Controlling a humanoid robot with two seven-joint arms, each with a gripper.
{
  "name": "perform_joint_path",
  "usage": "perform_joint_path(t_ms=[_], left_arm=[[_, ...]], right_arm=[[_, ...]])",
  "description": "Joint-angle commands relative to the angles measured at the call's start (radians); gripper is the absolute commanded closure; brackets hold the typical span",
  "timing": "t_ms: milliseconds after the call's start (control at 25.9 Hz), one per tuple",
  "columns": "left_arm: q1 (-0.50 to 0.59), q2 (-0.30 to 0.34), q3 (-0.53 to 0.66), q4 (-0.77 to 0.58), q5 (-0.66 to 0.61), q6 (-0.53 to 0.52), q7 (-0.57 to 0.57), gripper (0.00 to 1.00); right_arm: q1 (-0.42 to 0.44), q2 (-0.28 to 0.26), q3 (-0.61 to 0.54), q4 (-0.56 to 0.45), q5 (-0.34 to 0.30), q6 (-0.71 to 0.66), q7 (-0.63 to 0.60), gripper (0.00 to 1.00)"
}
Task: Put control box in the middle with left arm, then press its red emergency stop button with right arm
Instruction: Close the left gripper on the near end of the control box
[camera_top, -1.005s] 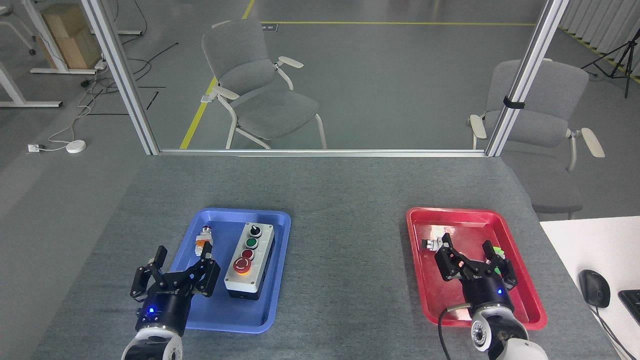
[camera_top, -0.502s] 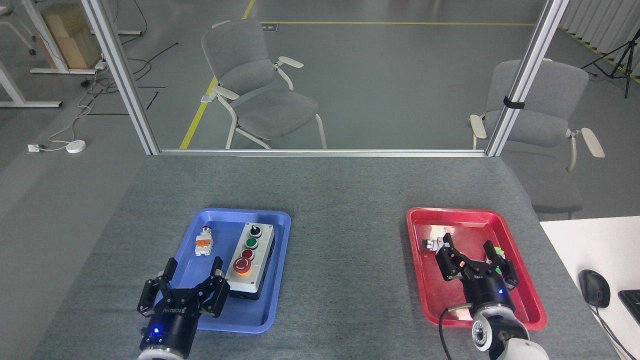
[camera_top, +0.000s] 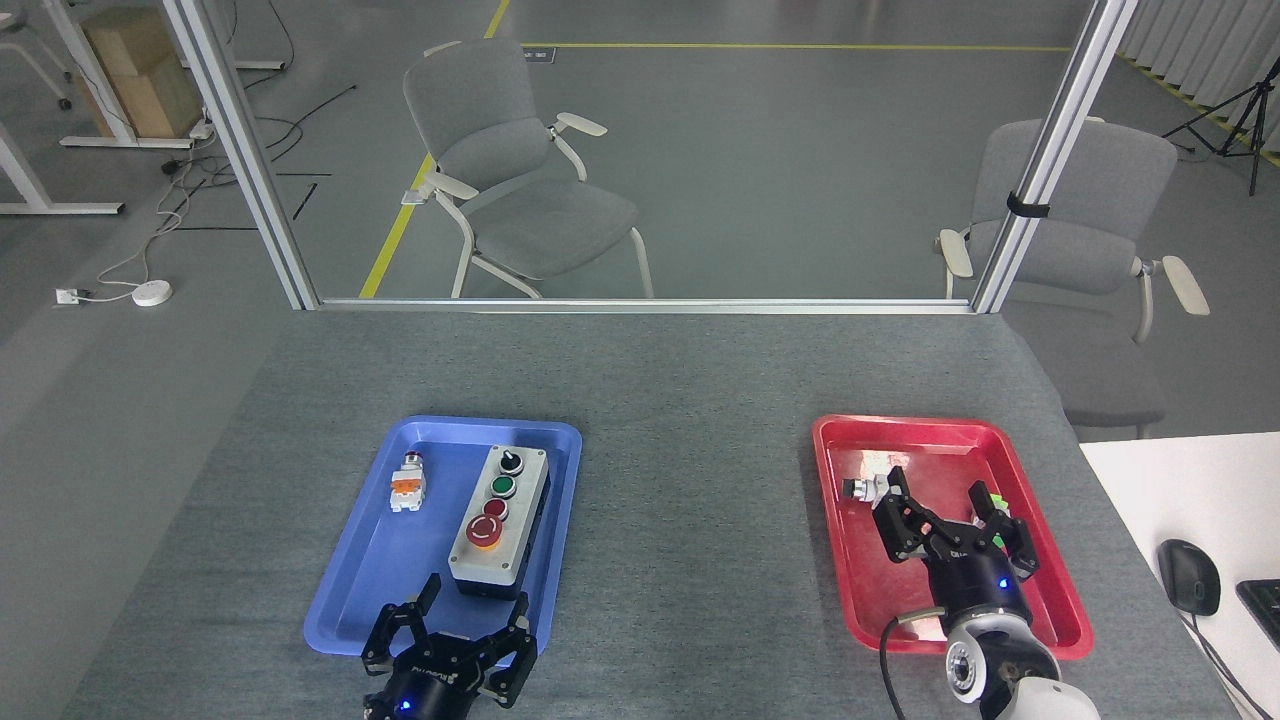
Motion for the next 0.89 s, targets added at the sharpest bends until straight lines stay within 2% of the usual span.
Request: perform_joint_path(t_ms=[0, 155, 502, 850], left_arm=[[-0.070, -0.017, -0.004, 0.126, -0.006, 0.000, -0.037, 0.01], [-0.144, -0.023, -0.004, 0.218, 0.005, 0.021, -0.081, 0.01], [-0.202, -0.026, -0.001, 0.301, 0.013, 0.063, -0.093, 0.01], [-0.313, -0.074, -0.001, 0.426, 0.013, 0.063, -0.093, 0.01]], right_arm=[[0.000, 0.000, 0.000, 0.000, 0.001, 0.000, -0.001, 0.00], [0.000, 0.000, 0.000, 0.000, 0.001, 0.000, -0.001, 0.00], [0.000, 0.003, 0.000, 0.000, 0.001, 0.001, -0.001, 0.00], [-0.001, 0.008, 0.000, 0.000, -0.001, 0.001, -0.001, 0.00]])
